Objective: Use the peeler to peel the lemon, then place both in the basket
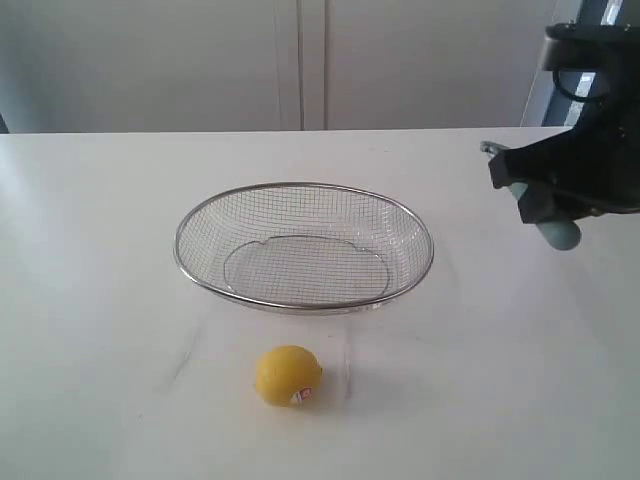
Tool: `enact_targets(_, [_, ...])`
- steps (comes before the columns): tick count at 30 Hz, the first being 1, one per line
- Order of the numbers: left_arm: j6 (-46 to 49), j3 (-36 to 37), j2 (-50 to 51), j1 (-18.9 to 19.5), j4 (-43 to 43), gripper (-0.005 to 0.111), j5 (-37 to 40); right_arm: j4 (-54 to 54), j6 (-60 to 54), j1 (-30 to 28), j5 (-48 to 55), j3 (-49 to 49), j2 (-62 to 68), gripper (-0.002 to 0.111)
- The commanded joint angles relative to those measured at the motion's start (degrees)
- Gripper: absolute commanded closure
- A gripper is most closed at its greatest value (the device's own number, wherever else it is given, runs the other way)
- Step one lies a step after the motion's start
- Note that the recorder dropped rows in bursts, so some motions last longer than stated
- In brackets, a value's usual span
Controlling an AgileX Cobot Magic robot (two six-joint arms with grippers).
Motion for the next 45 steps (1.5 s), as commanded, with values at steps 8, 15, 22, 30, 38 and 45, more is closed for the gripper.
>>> enact_targets(8, [-0.1, 0.5, -0.2, 0.1, 0.2, 0.107, 0.4, -0.8, -0.8, -0.6, -2.6, 3.5, -0.9, 0.108])
enact_targets(15, [-0.1, 0.5, -0.2, 0.1, 0.2, 0.107, 0.4, -0.8, -0.8, -0.6, -2.6, 3.5, -0.9, 0.108])
enact_targets(22, [-0.1, 0.5, -0.2, 0.1, 0.2, 0.107, 0.4, -0.8, -0.8, -0.6, -2.1, 3.5, -0.9, 0.108])
enact_targets(30, [-0.1, 0.5, -0.2, 0.1, 0.2, 0.107, 0.4, -0.8, -0.8, -0.6, -2.1, 3.5, -0.9, 0.108])
enact_targets(38, [-0.1, 0.5, -0.2, 0.1, 0.2, 0.107, 0.4, -1.3, -0.8, -0.6, -2.0, 3.5, -0.9, 0.108])
enact_targets(45, [-0.1, 0.5, -0.2, 0.1, 0.2, 0.107, 0.4, -1.4, -0.8, -0.6, -1.8, 3.5, -0.9, 0.108])
